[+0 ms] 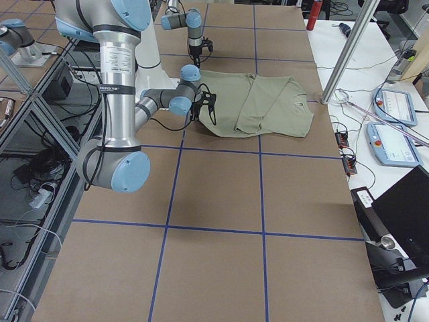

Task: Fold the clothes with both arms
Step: 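Lift both hem corners and carry them toward the collar with both grippers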

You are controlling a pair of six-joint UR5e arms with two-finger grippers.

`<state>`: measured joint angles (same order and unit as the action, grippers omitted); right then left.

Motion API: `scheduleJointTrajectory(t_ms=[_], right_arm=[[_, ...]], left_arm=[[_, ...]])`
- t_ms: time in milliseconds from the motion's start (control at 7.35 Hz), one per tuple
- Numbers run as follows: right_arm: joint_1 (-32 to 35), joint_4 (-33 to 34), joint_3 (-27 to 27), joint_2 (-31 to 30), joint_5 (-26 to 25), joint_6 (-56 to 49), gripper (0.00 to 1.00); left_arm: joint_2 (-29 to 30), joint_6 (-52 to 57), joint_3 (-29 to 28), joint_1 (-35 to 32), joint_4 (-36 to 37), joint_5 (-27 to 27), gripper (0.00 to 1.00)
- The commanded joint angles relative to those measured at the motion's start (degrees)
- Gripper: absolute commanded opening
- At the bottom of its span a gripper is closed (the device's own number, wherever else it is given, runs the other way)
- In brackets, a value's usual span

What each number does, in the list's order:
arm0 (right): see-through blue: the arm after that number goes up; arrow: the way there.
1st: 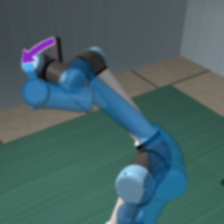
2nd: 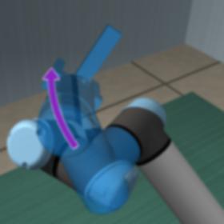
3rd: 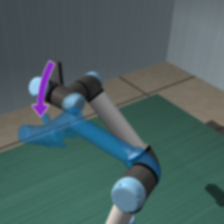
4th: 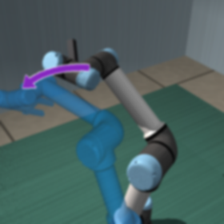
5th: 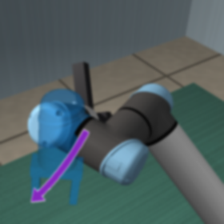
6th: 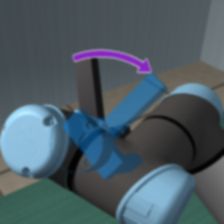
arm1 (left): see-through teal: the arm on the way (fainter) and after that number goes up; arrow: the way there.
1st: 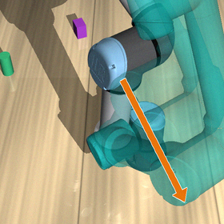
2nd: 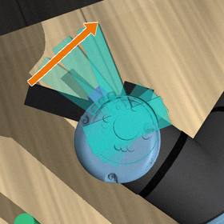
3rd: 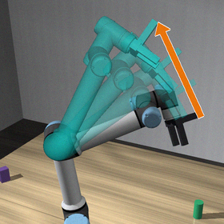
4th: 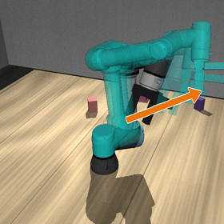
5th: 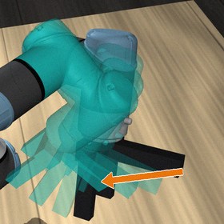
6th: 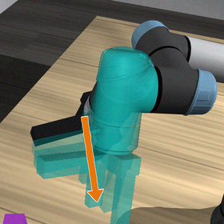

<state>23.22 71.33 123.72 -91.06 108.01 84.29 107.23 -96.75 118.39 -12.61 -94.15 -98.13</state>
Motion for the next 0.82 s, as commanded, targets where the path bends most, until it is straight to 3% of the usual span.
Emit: scheduleJointTrajectory(t_ms=[0, 408, 680], right_arm=[[0.16, -0.14, 3.09, -2.44, 4.03, 0.0, 0.0], [-0.02, -0.4, 5.83, -4.65, 14.21, 0.0, 0.0], [-0.02, -0.49, 9.67, -6.83, 20.02, 0.0, 0.0]], left_arm=[[-2.28, 0.07, 6.91, 0.04, 0.37, -0.3, 0.0], [-2.11, -0.98, 14.04, 4.68, 4.76, -2.06, 0.0], [-2.11, -5.89, 21.66, 10.83, 11.85, -1.98, 0.0]])
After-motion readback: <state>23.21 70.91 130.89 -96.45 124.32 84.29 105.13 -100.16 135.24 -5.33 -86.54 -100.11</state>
